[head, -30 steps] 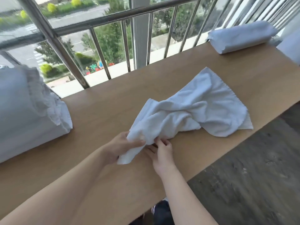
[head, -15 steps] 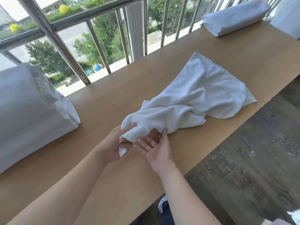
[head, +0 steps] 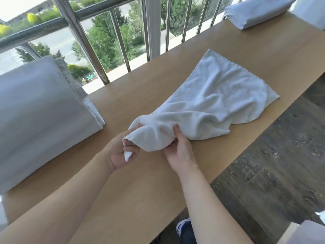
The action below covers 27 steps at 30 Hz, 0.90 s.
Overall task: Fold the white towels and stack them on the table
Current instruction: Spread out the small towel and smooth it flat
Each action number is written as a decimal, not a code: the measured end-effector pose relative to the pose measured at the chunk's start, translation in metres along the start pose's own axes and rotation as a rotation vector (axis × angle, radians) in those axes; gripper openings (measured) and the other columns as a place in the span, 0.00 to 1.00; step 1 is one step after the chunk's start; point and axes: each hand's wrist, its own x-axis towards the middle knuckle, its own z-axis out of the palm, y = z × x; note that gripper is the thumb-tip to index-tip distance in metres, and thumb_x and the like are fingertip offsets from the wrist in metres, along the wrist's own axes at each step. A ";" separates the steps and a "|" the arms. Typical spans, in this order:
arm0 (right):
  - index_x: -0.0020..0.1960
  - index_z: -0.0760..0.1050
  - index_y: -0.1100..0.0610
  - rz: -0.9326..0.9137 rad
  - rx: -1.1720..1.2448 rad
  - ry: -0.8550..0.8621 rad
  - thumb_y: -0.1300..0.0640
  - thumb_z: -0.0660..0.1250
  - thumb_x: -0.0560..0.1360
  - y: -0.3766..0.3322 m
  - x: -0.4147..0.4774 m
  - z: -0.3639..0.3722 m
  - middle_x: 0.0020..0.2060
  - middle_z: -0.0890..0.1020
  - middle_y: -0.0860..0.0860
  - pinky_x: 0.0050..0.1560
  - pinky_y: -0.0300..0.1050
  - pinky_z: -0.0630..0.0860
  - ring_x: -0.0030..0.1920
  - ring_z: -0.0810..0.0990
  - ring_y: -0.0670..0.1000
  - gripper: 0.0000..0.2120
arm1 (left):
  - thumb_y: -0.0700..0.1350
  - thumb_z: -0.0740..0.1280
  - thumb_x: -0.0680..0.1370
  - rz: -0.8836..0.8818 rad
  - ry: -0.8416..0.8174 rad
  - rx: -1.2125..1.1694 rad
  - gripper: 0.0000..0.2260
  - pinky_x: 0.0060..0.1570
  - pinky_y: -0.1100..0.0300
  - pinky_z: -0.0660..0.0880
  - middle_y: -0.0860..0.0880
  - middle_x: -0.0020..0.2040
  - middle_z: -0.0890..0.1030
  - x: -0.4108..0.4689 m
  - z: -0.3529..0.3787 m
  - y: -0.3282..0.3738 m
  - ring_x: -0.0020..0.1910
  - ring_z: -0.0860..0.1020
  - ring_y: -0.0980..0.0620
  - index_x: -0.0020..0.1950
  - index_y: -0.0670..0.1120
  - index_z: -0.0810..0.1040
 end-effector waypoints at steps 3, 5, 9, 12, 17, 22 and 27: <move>0.68 0.74 0.59 0.010 -0.098 0.167 0.49 0.74 0.75 0.005 -0.008 0.001 0.58 0.85 0.52 0.58 0.53 0.81 0.58 0.84 0.53 0.26 | 0.47 0.77 0.73 0.090 0.111 0.249 0.09 0.21 0.70 0.60 0.54 0.31 0.71 0.000 -0.009 0.003 0.22 0.65 0.60 0.50 0.45 0.85; 0.65 0.73 0.55 -0.017 -0.154 0.259 0.48 0.80 0.69 0.008 -0.015 -0.002 0.51 0.87 0.47 0.49 0.48 0.83 0.52 0.86 0.50 0.29 | 0.50 0.73 0.77 0.146 0.140 0.388 0.15 0.26 0.69 0.58 0.52 0.38 0.73 0.005 -0.018 0.003 0.28 0.65 0.60 0.60 0.44 0.83; 0.64 0.76 0.53 -0.094 -0.386 0.227 0.40 0.84 0.59 0.009 -0.029 -0.020 0.55 0.85 0.45 0.60 0.48 0.78 0.58 0.83 0.48 0.38 | 0.51 0.78 0.72 0.237 0.330 0.513 0.22 0.30 0.62 0.69 0.47 0.43 0.78 0.014 -0.029 0.001 0.35 0.73 0.53 0.61 0.43 0.79; 0.64 0.77 0.54 -0.083 -0.456 0.195 0.43 0.83 0.62 0.005 -0.042 -0.036 0.58 0.84 0.47 0.61 0.46 0.75 0.62 0.81 0.50 0.35 | 0.52 0.79 0.67 0.306 0.474 0.504 0.21 0.37 0.57 0.78 0.44 0.49 0.85 0.014 -0.035 0.000 0.42 0.83 0.49 0.54 0.42 0.83; 0.66 0.79 0.48 -0.061 -0.330 -0.094 0.50 0.74 0.76 -0.002 -0.054 -0.048 0.67 0.80 0.52 0.66 0.52 0.75 0.68 0.77 0.54 0.19 | 0.55 0.81 0.67 0.308 0.575 0.520 0.20 0.32 0.61 0.80 0.49 0.46 0.87 0.012 -0.043 -0.003 0.41 0.86 0.52 0.52 0.45 0.84; 0.65 0.79 0.54 0.014 -0.271 -0.021 0.52 0.76 0.74 0.004 -0.062 -0.044 0.64 0.81 0.54 0.60 0.53 0.79 0.65 0.80 0.56 0.21 | 0.54 0.82 0.66 0.417 0.699 0.640 0.18 0.33 0.58 0.80 0.50 0.39 0.84 0.015 -0.054 -0.012 0.35 0.83 0.52 0.47 0.45 0.81; 0.58 0.78 0.52 -0.058 -0.516 0.392 0.51 0.83 0.64 0.028 -0.070 -0.038 0.49 0.87 0.45 0.46 0.43 0.83 0.49 0.86 0.45 0.26 | 0.56 0.81 0.65 0.512 0.762 0.797 0.15 0.43 0.49 0.78 0.53 0.40 0.83 0.013 -0.071 -0.017 0.42 0.80 0.48 0.40 0.52 0.80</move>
